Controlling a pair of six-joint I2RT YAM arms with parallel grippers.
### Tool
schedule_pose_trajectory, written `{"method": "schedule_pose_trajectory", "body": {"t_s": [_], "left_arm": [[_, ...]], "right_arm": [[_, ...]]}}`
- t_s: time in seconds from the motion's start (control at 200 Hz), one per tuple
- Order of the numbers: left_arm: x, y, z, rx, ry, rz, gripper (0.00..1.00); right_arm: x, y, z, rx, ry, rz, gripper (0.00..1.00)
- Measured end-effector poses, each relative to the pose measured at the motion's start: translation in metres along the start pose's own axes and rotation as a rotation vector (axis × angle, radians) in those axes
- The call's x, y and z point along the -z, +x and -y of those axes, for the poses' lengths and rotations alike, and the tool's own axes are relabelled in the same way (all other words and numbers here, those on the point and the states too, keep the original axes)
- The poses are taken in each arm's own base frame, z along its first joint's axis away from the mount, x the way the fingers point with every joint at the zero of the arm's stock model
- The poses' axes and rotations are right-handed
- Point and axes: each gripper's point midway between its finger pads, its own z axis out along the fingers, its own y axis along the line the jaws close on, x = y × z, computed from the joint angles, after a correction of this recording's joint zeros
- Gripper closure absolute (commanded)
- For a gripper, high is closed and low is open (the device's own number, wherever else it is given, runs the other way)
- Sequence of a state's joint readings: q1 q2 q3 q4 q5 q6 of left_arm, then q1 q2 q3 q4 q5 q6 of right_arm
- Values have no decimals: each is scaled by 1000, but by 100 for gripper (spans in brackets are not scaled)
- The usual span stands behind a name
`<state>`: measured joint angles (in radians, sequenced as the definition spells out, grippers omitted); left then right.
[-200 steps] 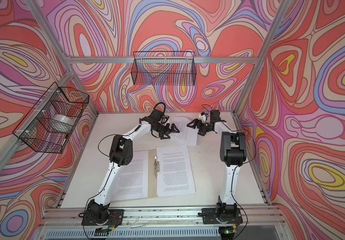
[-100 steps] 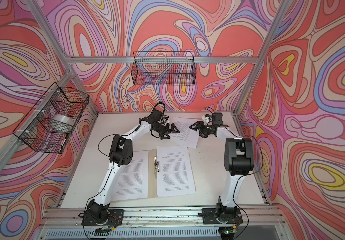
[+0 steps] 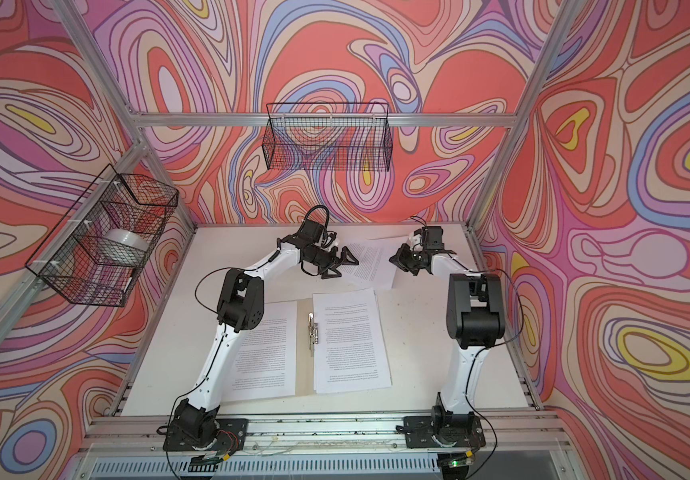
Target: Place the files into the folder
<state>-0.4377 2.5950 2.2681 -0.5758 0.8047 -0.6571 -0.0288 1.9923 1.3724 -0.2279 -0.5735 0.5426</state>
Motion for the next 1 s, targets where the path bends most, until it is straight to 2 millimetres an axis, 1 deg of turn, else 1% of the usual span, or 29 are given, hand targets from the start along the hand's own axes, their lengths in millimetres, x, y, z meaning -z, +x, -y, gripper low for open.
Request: {"method": "schedule_pose_trajectory", "body": {"t_s": [0.065,0.12,0.195,0.24,0.295,0.33,0.406,0.441,0.466,0.486,0.516,0.571,0.591,0.651,0.716,0.776,0.836,0.906,0.946,0.996], "left_arm": [[3,-1,2,2,-2,0,0],[7,-4,7,-4,9,8,0],[18,-8,16,-7,27,22,0],[28,-12,26,-14,41,37,0],[46,-16,42,-29,61,66,0],[61,-18,54,-46,75,91,0],[101,-19,81,-79,89,156,0],[120,-17,93,-92,90,187,0],[136,-16,101,-107,89,218,0],[146,-15,106,-116,88,237,0],[163,-11,114,-129,85,268,0],[188,-2,121,-139,75,314,0],[196,2,122,-143,74,328,0],[210,16,120,-139,63,350,0],[212,33,110,-122,50,346,0],[205,49,94,-94,29,327,0],[196,65,72,-54,-1,300,0],[186,85,48,-6,-32,262,0],[183,97,37,16,-47,245,0],[182,107,30,30,-59,234,0]], "right_arm": [[6,-1,-1,2,18,23,100],[17,-5,-8,8,22,51,100],[39,-17,-29,28,6,112,100],[57,-25,-47,46,-16,160,100],[81,-33,-68,66,-48,220,100],[96,-36,-81,79,-70,259,100],[126,-37,-105,90,-113,327,100],[134,-34,-113,88,-130,344,100],[139,-30,-120,84,-146,354,100],[142,-27,-126,81,-158,358,100],[143,-20,-134,76,-177,355,100],[139,-4,-145,64,-198,339,100],[136,6,-151,61,-202,330,100],[128,33,-163,56,-213,293,100],[125,66,-173,52,-223,264,100],[129,91,-172,42,-226,259,100],[136,108,-159,20,-200,283,100],[144,126,-134,-18,-156,319,100],[147,136,-113,-45,-118,339,100],[147,148,-87,-78,-66,353,100]]}}
